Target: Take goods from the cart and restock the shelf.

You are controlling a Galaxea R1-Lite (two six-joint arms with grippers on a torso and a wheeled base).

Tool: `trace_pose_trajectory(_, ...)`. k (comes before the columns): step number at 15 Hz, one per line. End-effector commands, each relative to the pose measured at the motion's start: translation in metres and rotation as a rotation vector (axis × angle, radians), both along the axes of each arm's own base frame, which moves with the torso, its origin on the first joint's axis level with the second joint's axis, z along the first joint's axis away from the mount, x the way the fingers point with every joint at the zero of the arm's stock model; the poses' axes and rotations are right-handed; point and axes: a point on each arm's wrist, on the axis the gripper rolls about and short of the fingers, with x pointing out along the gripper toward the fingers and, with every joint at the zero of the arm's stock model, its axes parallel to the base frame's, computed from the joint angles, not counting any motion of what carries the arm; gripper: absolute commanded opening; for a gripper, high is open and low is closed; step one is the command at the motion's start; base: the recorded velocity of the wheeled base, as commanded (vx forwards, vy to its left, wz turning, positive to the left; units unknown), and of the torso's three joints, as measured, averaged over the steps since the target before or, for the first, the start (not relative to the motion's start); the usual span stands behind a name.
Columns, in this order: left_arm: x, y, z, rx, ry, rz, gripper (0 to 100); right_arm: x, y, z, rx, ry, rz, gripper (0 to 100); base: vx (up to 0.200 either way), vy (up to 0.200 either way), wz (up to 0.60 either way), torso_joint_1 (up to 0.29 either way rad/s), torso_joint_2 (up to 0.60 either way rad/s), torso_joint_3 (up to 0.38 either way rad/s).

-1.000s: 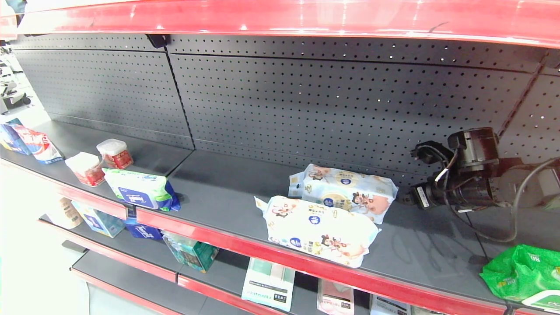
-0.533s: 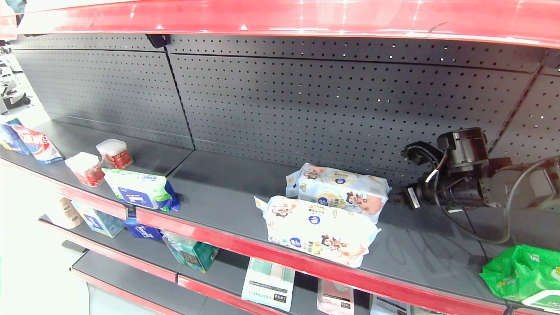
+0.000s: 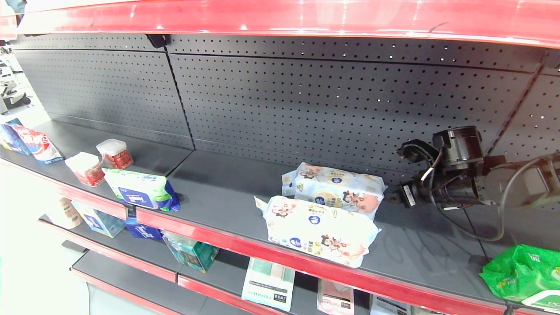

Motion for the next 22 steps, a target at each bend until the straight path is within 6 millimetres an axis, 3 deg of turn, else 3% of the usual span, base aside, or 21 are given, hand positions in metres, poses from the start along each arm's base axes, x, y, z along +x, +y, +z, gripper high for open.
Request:
trace_pose_trajectory(1,0.000,0.000,0.000,0.000,0.000,0.000,100,-0.005,-0.003,0.003,0.002,-0.005,-0.009,100,0.000,0.000,0.00,0.000,0.00,0.000)
trace_pose_trajectory(5,0.000,0.000,0.000,0.000,0.000,0.000,100,-0.055,-0.021,0.039,0.018,-0.098,-0.043,100,0.000,0.000,0.00,0.000,0.00,0.000)
trace_pose_trajectory(8,0.000,0.000,0.000,0.000,0.000,0.000,100,-0.137,-0.036,0.050,0.031,-0.172,-0.073,100,0.000,0.000,0.00,0.000,0.00,0.000)
trace_pose_trajectory(11,0.000,0.000,0.000,0.000,0.000,0.000,100,-0.230,-0.043,0.042,0.113,-0.337,-0.088,100,0.000,0.000,0.00,0.000,0.00,0.000)
trace_pose_trajectory(14,0.000,0.000,0.000,0.000,0.000,0.000,100,-0.296,-0.050,0.017,0.134,-0.524,-0.105,100,0.000,0.000,0.00,0.000,0.00,0.000)
trace_pose_trajectory(16,0.000,0.000,0.000,0.000,0.000,0.000,100,-0.318,-0.051,-0.001,0.155,-0.605,-0.100,100,0.000,0.000,0.00,0.000,0.00,0.000)
trace_pose_trajectory(18,0.000,0.000,0.000,0.000,0.000,0.000,100,-0.341,-0.052,-0.034,0.214,-0.706,-0.087,100,0.000,0.000,0.00,0.000,0.00,0.000)
trace_pose_trajectory(19,0.000,0.000,0.000,0.000,0.000,0.000,100,-0.348,-0.053,-0.046,0.230,-0.674,-0.093,100,0.000,0.000,0.00,0.000,0.00,0.000)
trace_pose_trajectory(22,0.000,0.000,0.000,0.000,0.000,0.000,100,-0.348,-0.053,-0.052,0.300,-0.587,-0.125,100,0.000,0.000,0.00,0.000,0.00,0.000)
